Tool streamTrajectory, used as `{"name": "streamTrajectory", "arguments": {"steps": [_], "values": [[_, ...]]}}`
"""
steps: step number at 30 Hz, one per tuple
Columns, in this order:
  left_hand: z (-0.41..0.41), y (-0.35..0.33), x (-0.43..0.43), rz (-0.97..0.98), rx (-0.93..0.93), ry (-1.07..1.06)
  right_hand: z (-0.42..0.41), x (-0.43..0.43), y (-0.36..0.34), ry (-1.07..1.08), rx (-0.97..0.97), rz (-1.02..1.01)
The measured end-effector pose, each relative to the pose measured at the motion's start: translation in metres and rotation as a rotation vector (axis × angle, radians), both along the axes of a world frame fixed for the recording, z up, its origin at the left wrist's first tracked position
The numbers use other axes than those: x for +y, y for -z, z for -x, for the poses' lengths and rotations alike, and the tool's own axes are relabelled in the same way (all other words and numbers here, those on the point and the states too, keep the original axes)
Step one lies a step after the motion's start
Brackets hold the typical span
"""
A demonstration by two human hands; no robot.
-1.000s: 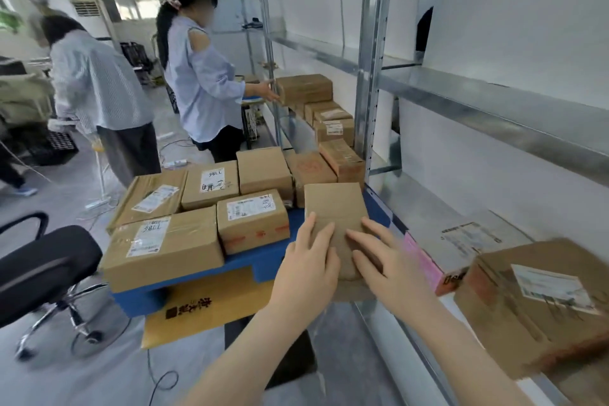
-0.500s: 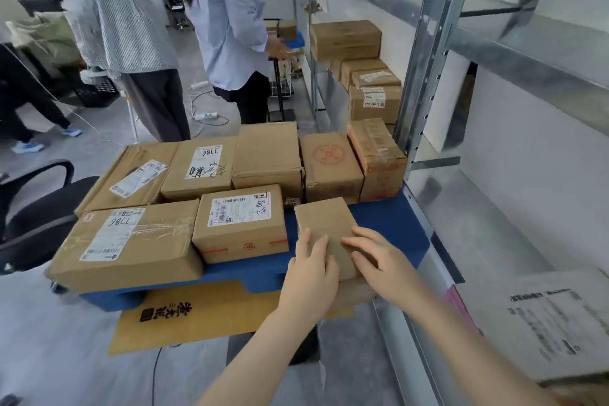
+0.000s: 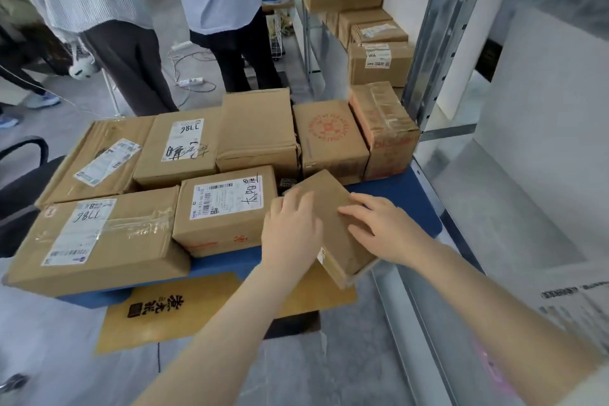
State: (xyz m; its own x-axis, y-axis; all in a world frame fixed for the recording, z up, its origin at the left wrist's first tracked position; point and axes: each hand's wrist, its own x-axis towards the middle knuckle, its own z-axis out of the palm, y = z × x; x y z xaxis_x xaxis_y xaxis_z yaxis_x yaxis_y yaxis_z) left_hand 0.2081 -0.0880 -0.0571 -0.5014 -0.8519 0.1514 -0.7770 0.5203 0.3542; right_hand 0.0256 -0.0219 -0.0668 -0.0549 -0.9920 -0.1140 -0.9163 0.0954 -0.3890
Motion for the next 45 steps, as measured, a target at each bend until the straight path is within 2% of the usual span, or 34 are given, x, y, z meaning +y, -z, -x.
{"name": "streamTrajectory", "arguments": {"steps": [2, 4, 6, 13, 20, 24, 33, 37, 40, 45], "values": [[-0.001, -0.004, -0.027, 0.079, -0.159, 0.073, -0.024, 0.013, 0.001, 0.078, 0.106, -0.021], [-0.004, 0.0, -0.047, 0.056, -0.299, 0.14, -0.048, 0.024, 0.008, 0.115, 0.168, -0.037], [-0.01, 0.009, -0.056, 0.009, -0.358, 0.193, -0.056, 0.027, 0.015, 0.109, 0.227, -0.031], [-0.023, 0.021, -0.053, 0.078, -0.239, 0.238, 0.005, 0.007, 0.005, -0.019, 0.161, -0.13], [-0.029, 0.023, -0.055, 0.076, -0.249, 0.248, 0.033, -0.026, -0.011, -0.148, 0.217, -0.225], [-0.032, 0.024, -0.055, 0.098, -0.264, 0.27, 0.045, -0.015, -0.007, -0.22, 0.262, -0.195], [-0.034, 0.024, -0.054, 0.146, -0.278, 0.28, 0.033, -0.037, -0.001, -0.245, 0.2, -0.061], [-0.034, 0.028, -0.054, 0.19, -0.302, 0.221, 0.035, -0.037, 0.008, -0.119, 0.136, 0.057], [-0.031, 0.028, -0.051, 0.205, -0.333, 0.179, 0.037, -0.032, 0.017, 0.029, -0.01, 0.103], [-0.033, 0.029, -0.053, 0.227, -0.404, 0.182, 0.024, -0.042, 0.025, 0.023, -0.106, 0.119]]}}
